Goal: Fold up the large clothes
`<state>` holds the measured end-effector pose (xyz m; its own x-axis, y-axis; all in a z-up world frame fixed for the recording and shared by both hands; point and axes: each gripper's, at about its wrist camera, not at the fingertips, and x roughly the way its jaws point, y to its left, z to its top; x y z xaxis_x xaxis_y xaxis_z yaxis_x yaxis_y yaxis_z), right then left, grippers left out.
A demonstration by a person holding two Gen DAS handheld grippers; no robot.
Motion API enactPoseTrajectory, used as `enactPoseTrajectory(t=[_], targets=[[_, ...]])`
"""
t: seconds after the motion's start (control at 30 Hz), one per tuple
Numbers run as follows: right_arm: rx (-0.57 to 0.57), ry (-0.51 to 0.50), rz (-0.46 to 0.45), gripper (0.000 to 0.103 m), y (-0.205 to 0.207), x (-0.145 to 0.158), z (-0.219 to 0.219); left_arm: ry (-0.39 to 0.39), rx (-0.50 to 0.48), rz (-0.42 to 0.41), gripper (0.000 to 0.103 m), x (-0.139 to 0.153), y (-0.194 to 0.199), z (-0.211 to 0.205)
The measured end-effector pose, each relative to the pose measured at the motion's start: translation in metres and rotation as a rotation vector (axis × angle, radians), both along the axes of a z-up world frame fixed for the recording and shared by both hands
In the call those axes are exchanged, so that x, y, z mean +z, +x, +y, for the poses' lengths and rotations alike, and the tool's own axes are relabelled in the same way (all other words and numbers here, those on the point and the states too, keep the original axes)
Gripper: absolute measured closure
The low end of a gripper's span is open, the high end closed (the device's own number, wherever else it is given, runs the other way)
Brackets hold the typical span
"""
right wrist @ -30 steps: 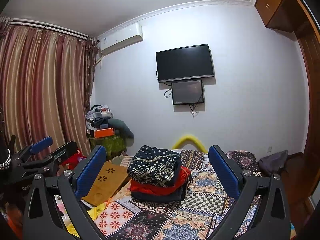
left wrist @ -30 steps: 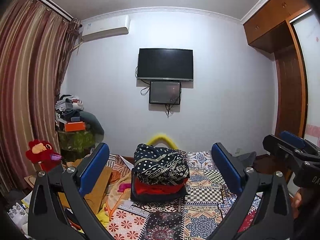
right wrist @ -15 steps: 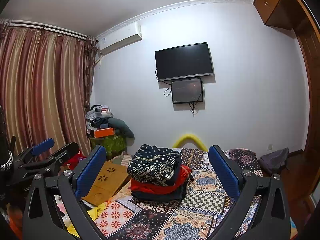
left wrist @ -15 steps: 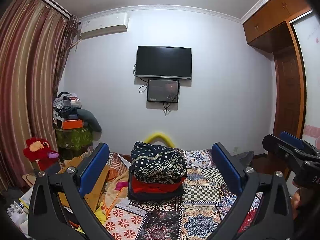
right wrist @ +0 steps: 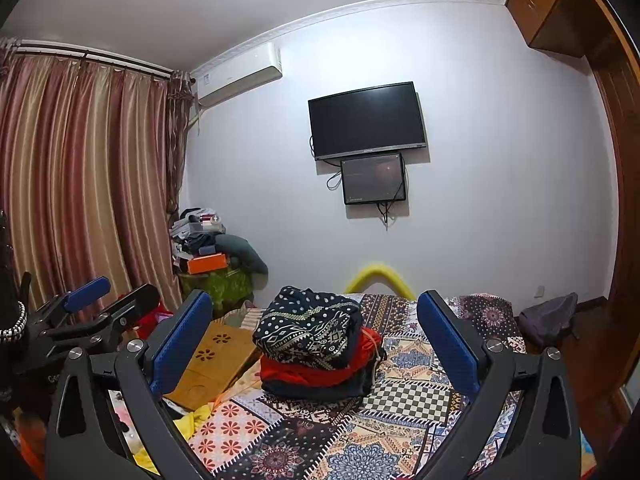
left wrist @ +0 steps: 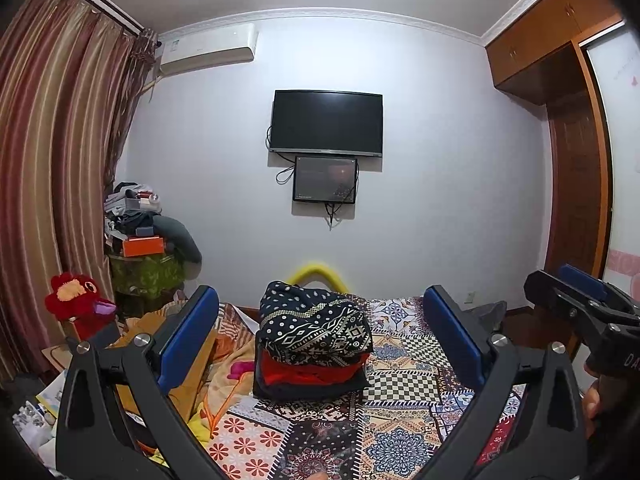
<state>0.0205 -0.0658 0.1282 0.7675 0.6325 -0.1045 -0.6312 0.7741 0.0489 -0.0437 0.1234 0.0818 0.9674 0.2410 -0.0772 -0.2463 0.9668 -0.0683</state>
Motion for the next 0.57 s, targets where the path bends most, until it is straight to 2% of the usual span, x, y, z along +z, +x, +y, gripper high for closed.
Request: enactPoseTrajectory(t=[0.57], targets=[[-0.002, -0.017, 0.009, 0.001, 0.0009, -0.0022, 0.0088, -0.002, -0.004, 0.017, 0.000, -0.0036, 0.0035, 0.0005]])
